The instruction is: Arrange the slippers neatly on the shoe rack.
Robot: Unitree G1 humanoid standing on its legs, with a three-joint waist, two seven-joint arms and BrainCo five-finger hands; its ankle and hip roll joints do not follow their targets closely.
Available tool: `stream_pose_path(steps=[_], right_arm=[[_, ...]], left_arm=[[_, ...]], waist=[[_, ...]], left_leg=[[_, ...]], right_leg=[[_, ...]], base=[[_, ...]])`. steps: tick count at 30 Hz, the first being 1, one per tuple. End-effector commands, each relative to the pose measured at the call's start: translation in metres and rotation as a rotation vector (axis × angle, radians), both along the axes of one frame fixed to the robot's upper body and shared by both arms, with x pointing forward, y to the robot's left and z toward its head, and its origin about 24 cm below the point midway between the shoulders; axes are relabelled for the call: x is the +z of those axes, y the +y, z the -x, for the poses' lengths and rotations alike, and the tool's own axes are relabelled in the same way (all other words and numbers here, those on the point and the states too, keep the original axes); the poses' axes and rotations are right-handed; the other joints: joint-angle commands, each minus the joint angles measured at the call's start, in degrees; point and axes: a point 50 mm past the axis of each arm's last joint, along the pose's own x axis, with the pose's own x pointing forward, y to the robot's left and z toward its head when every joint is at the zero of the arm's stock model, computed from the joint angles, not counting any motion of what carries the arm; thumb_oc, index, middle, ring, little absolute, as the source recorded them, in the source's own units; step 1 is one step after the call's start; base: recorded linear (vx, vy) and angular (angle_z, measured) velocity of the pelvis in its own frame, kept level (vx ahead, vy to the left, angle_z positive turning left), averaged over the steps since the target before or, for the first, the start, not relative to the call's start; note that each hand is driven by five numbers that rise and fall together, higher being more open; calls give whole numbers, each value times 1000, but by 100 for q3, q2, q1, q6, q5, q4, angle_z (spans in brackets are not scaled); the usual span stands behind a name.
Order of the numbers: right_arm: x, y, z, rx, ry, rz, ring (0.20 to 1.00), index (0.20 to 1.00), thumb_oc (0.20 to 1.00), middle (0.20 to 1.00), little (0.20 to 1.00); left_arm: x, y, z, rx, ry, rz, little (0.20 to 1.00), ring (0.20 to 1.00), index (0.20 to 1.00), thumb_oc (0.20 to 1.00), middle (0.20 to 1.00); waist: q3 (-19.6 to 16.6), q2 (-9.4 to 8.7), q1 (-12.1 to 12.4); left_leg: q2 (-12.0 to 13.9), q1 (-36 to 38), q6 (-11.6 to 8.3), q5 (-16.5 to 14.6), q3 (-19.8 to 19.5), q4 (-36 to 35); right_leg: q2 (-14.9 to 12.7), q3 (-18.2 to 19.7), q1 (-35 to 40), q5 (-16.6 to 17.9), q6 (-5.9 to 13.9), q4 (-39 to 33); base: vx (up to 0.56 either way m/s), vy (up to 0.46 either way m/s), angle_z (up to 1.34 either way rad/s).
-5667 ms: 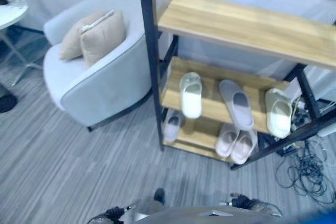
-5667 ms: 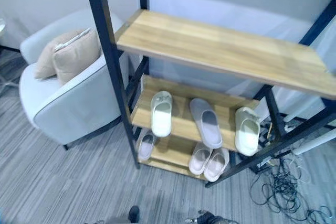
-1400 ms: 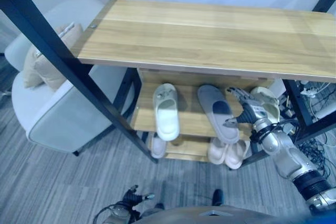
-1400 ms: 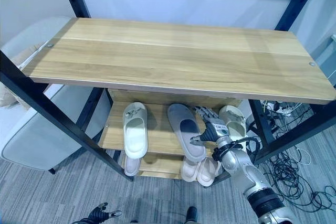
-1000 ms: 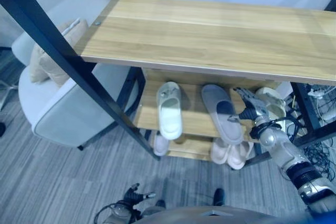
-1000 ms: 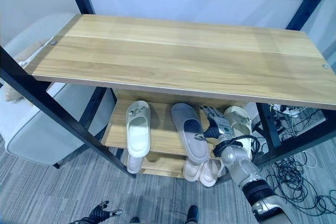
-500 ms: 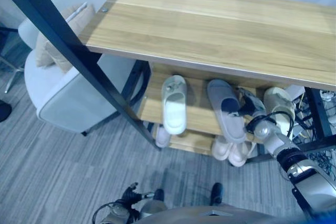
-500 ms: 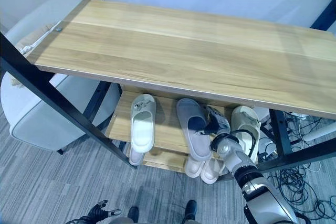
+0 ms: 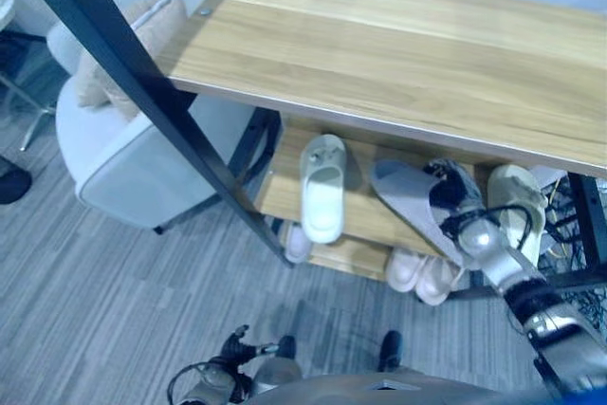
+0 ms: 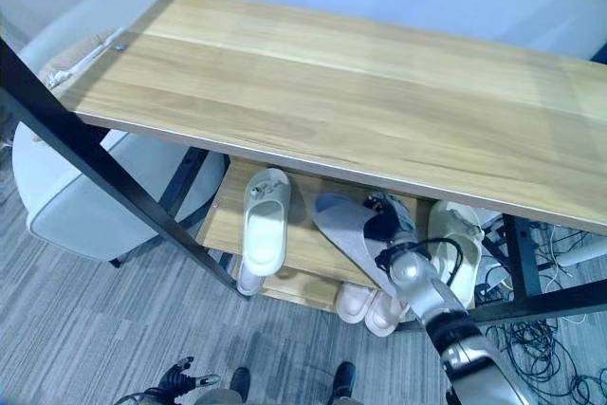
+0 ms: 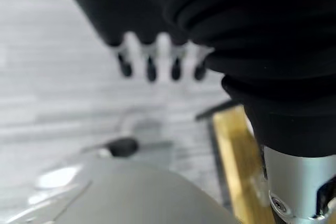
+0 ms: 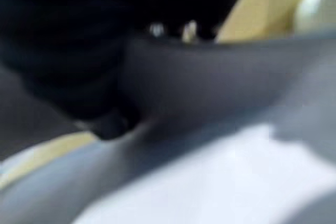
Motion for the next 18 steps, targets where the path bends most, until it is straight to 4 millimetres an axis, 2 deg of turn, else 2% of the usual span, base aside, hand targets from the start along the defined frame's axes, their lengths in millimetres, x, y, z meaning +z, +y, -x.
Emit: stream_pose_path(steps=[1,8,11,18], right_arm=[[24,6,-6,59,-134,36,200,200,200,200,200],[26,22,17,122,-178,-69,200,200,200,200,200],[18,40,32,173,-153,-208,200,200,200,200,200],[15,59,57,282,-114,-309,200,200,200,200,200]], left_arm=[[-3,-15,-8,-51,14,8,1000,1000,1000,1000,1000],[-5,-17,-3,-45,27,9,1000,1000,1000,1000,1000],[-5,-17,-2,-34,31,4,1000,1000,1000,1000,1000],[-6,-13,4,0,49,-9,1000,1000,1000,1000,1000]], waist=[[-10,-153,24],[-79,-122,-113],[-128,-84,-237],[-145,-73,-414]], left_leg=[[-230,-198,64,413,-124,-483],[-244,-84,99,365,-27,-483],[-256,-32,122,336,63,-483],[-304,47,166,301,197,-483]], right_leg=[[-12,190,794,-585,396,75],[-50,263,832,-560,418,87],[-93,345,815,-528,432,93],[-160,504,769,-467,465,148]], base=[[0,0,0],[-15,20,-7],[-38,43,-12],[-40,43,-8]])
